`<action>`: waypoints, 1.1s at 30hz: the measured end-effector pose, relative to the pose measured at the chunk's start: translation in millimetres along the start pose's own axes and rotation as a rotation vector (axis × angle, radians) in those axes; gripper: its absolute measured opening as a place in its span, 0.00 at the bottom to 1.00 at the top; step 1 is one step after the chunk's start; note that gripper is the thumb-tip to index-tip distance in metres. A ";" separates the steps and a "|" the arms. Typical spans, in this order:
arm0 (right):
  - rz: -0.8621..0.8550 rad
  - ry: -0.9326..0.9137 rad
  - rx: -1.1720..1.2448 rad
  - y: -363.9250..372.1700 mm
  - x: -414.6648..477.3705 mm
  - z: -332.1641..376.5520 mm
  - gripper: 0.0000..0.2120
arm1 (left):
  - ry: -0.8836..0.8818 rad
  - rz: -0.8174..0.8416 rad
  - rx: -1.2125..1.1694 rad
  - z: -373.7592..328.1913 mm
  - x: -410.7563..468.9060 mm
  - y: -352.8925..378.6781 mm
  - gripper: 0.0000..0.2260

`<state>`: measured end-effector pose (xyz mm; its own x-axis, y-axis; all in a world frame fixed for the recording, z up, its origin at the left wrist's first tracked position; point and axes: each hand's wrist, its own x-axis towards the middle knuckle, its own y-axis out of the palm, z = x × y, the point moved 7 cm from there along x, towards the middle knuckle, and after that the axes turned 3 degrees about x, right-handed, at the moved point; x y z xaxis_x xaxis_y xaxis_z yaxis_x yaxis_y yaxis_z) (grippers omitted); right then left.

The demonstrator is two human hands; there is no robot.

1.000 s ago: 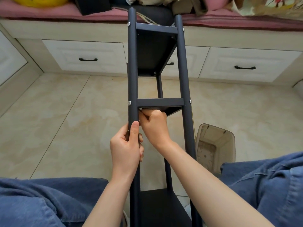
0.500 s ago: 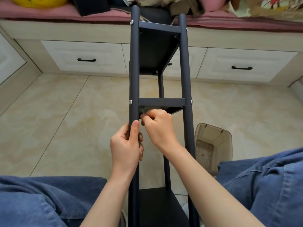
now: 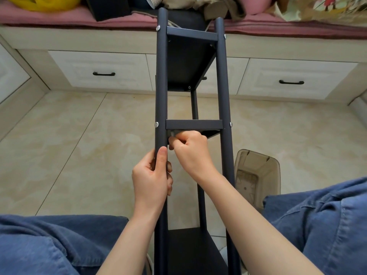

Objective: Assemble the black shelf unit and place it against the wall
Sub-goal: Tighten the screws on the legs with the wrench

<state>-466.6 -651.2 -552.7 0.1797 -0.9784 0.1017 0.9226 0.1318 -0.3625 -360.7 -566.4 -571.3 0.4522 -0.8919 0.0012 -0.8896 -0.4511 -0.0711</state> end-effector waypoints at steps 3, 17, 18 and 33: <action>0.015 -0.011 -0.013 2.7 0.6 -1.0 0.14 | 0.000 -0.007 0.002 0.0 0.1 -0.6 0.15; -0.066 -0.177 0.023 16.8 6.5 -9.5 0.12 | 0.017 0.012 -0.006 -1.1 -0.7 -0.2 0.16; -0.069 -0.180 0.017 16.4 6.5 -9.9 0.12 | 0.017 0.012 -0.008 -1.2 -0.6 0.4 0.16; -0.063 -0.048 -0.028 -3.5 -8.1 -13.6 0.14 | 0.031 0.026 0.020 -5.0 -4.4 3.5 0.16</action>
<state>-475.9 -645.8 -564.8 0.1383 -0.9759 0.1689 0.9227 0.0651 -0.3799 -366.0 -564.3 -566.6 0.4265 -0.9040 0.0304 -0.8994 -0.4274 -0.0918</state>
